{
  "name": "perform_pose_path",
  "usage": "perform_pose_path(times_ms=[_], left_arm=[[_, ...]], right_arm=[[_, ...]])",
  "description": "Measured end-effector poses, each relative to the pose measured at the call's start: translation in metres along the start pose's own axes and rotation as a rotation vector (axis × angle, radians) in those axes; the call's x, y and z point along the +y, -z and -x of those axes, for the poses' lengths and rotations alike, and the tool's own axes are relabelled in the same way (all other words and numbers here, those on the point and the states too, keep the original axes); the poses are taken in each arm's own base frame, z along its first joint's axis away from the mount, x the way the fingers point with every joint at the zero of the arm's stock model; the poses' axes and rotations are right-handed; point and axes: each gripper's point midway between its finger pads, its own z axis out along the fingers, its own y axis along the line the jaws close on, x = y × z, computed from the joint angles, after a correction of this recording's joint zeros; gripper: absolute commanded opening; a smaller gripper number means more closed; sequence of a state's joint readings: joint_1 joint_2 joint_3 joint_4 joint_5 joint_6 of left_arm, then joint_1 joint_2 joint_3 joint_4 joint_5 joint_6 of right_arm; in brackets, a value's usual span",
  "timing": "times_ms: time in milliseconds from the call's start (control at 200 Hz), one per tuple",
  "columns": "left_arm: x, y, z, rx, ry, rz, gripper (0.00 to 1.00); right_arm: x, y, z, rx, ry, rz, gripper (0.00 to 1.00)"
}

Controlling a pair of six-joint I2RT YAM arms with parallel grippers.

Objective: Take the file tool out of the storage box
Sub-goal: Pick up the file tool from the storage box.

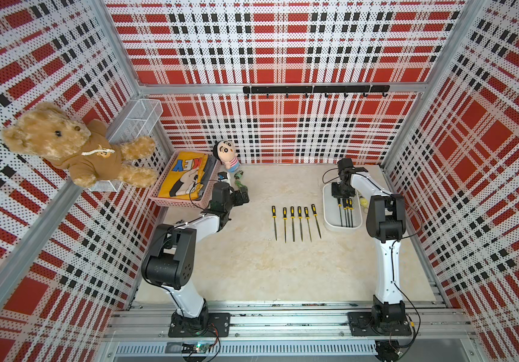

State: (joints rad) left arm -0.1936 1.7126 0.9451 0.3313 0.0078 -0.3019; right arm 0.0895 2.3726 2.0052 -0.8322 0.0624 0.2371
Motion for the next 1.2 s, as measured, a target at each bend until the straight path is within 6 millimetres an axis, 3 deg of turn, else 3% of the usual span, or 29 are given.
perform_pose_path(times_ms=[160,326,451,561,686,847,992,1197], left_arm=[[-0.036,0.000,0.019,-0.011,-0.011,-0.123,0.99],[-0.116,-0.001,0.029,-0.011,-0.047,-0.325,1.00],[-0.171,-0.001,0.015,0.027,-0.069,-0.449,0.98],[-0.206,-0.002,0.000,0.066,-0.072,-0.536,0.97],[-0.220,-0.001,-0.006,0.093,-0.054,-0.584,0.95],[-0.224,0.002,-0.004,0.092,-0.050,-0.609,0.94],[-0.224,0.002,-0.007,0.098,-0.052,-0.616,0.91],[-0.220,0.003,-0.023,0.134,-0.052,-0.622,0.88]], right_arm=[[0.012,0.024,0.018,-0.069,-0.025,0.071,0.05],[0.030,0.104,0.053,-0.253,-0.060,0.211,0.05],[0.050,0.170,0.069,-0.387,-0.064,0.332,0.05],[0.084,0.203,0.068,-0.438,-0.028,0.432,0.05],[0.144,0.208,0.046,-0.413,0.047,0.539,0.05],[0.205,0.189,0.001,-0.302,0.101,0.640,0.05],[0.219,0.174,-0.011,-0.257,0.077,0.674,0.05],[0.225,0.180,-0.002,-0.283,0.034,0.716,0.06]])
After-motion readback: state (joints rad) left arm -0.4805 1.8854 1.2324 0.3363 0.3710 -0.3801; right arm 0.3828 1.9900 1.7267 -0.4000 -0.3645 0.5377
